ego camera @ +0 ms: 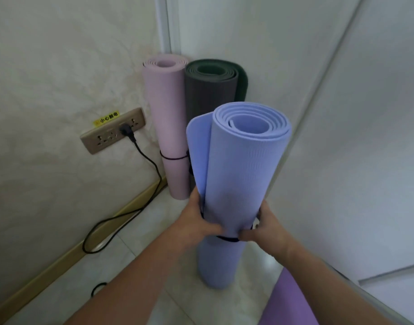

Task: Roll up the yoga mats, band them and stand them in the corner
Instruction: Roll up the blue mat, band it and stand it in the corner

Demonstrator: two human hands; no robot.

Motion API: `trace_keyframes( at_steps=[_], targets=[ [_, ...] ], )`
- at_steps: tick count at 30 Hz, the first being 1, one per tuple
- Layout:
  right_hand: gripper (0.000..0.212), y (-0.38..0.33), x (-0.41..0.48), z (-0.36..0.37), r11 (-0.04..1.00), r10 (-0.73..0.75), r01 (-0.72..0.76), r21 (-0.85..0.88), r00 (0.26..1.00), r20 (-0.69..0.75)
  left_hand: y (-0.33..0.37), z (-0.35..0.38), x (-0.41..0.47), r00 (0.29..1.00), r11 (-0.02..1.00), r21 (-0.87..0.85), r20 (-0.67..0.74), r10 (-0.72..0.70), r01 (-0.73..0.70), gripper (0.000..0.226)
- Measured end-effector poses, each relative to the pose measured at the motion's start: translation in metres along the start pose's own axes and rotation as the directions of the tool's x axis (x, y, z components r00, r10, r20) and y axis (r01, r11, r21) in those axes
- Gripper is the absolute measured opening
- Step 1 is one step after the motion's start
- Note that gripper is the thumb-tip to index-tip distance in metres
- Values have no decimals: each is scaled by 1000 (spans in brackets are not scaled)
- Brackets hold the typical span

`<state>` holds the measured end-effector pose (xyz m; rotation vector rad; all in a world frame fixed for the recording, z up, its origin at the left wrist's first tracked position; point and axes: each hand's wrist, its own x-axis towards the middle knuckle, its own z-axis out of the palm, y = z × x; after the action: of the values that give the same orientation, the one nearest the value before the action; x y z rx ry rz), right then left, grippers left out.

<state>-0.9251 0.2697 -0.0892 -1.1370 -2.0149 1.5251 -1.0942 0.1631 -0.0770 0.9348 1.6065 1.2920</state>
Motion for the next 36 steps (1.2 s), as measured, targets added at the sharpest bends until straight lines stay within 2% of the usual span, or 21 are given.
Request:
trace_keyframes(
  at_steps=[3, 6, 10, 13, 17, 20, 23, 27, 33, 36],
  targets=[
    [101, -16, -7, 11, 993, -6, 8, 119, 1000, -14, 23, 5, -3, 988, 997, -28, -134, 72, -76, 127],
    [95, -46, -10, 22, 983, -36, 35, 181, 999, -1, 44, -4, -4, 961, 992, 11, -244, 126, -128, 117],
    [83, -87, 10, 52, 986, -120, 118, 121, 993, 9, 67, -53, -6, 922, 990, 110, -369, 119, -83, 101],
    [85, -113, 39, 83, 977, -190, 182, 110, 980, 67, 65, -101, 11, 871, 992, 99, -477, 117, -80, 105],
    [77, -108, 76, 109, 988, -141, 137, 72, 988, 67, 52, -156, 50, 791, 995, 36, -604, 99, -97, 105],
    [66, -90, 88, 112, 996, -84, 83, 14, 995, 56, 50, -178, 78, 762, 991, 64, -635, 128, -114, 105],
    [67, -78, 95, 112, 1000, -14, 16, -23, 998, 63, 42, -186, 104, 778, 994, 55, -619, 108, -94, 102],
    [67, -82, 108, 118, 998, -12, 16, -58, 997, 76, 19, -186, 122, 803, 999, 2, -595, 45, -54, 107],
    [65, -100, 119, 119, 998, -3, 7, -61, 998, 70, 3, -184, 122, 810, 999, -10, -586, 29, -43, 119],
    [65, -108, 112, 114, 998, 17, -14, -55, 998, 54, 8, -188, 113, 790, 997, 20, -608, 76, -80, 135]
  ],
)
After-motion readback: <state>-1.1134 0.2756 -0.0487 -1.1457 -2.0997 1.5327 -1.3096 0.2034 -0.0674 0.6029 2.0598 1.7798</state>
